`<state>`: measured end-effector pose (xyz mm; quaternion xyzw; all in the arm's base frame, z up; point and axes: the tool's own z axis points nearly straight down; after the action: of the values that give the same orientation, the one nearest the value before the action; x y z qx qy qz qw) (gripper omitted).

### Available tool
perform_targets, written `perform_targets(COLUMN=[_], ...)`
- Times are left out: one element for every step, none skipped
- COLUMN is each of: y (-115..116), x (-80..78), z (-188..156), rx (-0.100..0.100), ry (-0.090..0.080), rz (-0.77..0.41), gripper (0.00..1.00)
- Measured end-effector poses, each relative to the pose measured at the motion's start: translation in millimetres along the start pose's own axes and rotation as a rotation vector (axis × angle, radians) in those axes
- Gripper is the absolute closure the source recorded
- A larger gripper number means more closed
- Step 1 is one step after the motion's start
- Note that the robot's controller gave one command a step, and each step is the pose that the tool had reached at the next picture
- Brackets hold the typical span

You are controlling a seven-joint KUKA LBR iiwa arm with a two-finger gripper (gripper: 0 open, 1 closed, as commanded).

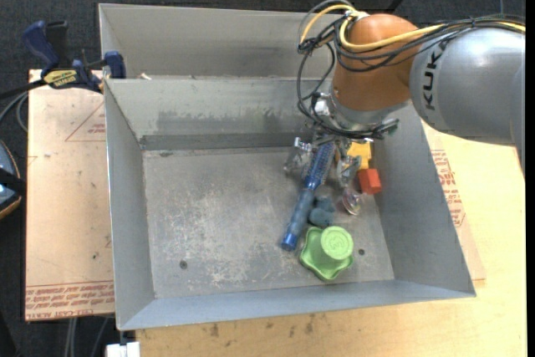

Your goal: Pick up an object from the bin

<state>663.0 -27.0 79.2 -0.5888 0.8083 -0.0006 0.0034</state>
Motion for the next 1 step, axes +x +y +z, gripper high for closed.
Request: perform_targets(y=[-0.4], x=[-1.2], z=[-1.0], rx=[0.002], ry=[-0.003], rz=[0.001], gripper=[1.00])
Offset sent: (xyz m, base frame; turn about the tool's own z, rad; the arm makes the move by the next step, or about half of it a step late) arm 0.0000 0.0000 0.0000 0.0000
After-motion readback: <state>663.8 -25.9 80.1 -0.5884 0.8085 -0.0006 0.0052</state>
